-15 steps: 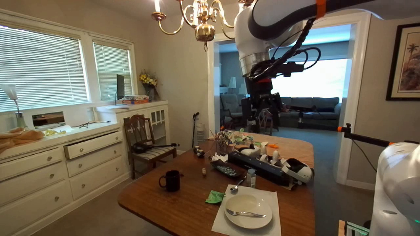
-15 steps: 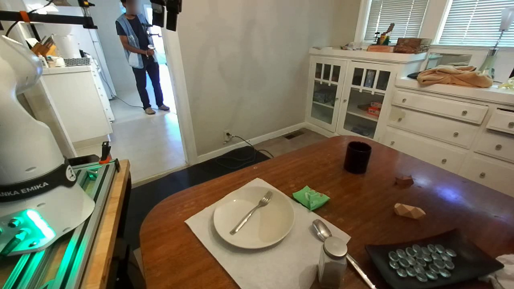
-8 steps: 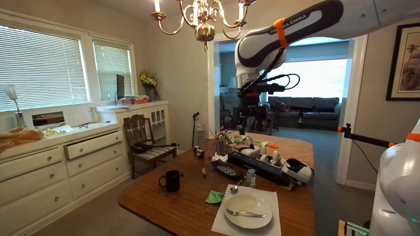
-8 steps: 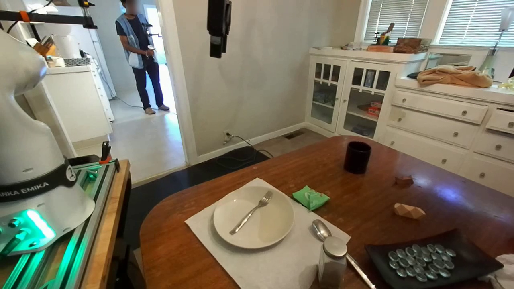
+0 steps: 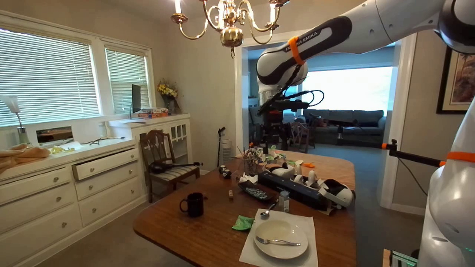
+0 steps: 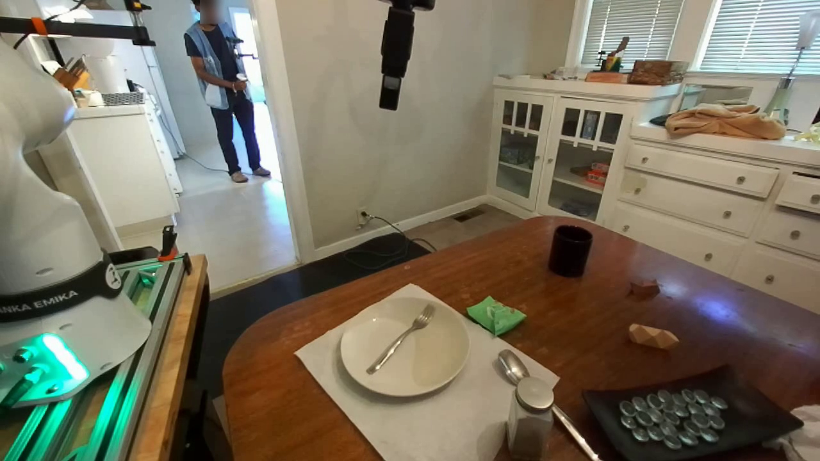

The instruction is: Move the cup forward

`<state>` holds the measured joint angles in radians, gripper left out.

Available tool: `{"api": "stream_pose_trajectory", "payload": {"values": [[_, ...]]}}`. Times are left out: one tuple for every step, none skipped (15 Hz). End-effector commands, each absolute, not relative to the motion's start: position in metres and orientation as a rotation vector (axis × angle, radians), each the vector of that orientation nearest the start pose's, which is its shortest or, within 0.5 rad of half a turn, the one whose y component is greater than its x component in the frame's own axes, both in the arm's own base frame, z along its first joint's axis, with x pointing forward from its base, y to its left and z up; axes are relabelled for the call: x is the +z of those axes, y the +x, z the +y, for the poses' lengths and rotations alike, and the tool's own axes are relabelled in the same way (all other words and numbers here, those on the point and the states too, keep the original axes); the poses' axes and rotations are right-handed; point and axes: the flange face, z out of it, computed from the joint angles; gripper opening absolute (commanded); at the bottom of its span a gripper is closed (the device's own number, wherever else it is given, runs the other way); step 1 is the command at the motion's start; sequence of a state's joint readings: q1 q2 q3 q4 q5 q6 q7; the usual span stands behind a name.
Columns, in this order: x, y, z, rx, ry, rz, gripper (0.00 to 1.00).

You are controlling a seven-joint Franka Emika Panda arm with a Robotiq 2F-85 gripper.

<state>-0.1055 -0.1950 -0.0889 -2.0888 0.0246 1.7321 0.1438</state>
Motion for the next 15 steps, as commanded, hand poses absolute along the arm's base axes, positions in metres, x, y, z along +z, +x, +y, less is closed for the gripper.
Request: {"api": "stream_pose_trajectory", "payload": {"values": [[0.497, 0.471, -0.093, 0.250, -3.042, 0.523, 1.00], [0.497, 0.471, -0.093, 0.248, -3.042, 0.523, 1.00], [0.498, 0.477, -0.098, 0.213, -3.038, 0.527, 1.00], [0.501, 0.486, -0.106, 0.162, -3.074, 0.530, 1.00], [0.503, 0.496, -0.115, 0.100, -3.096, 0.536, 1.00], [0.506, 0.506, -0.123, 0.024, -3.111, 0.528, 1.00], [0.505, 0.523, -0.135, -0.062, -3.117, 0.524, 1.00], [0.505, 0.538, -0.148, -0.148, -3.128, 0.531, 1.00], [0.502, 0.558, -0.162, -0.243, -3.129, 0.531, 1.00], [0.502, 0.573, -0.173, -0.321, -3.113, 0.536, 1.00], [0.496, 0.592, -0.184, -0.380, -3.102, 0.533, 1.00], [0.492, 0.609, -0.192, -0.425, -3.091, 0.525, 1.00], [0.486, 0.627, -0.197, -0.454, -3.073, 0.509, 1.00], [0.479, 0.644, -0.202, -0.478, -3.052, 0.485, 1.00], [0.471, 0.659, -0.205, -0.490, -3.024, 0.473, 1.00]]}}
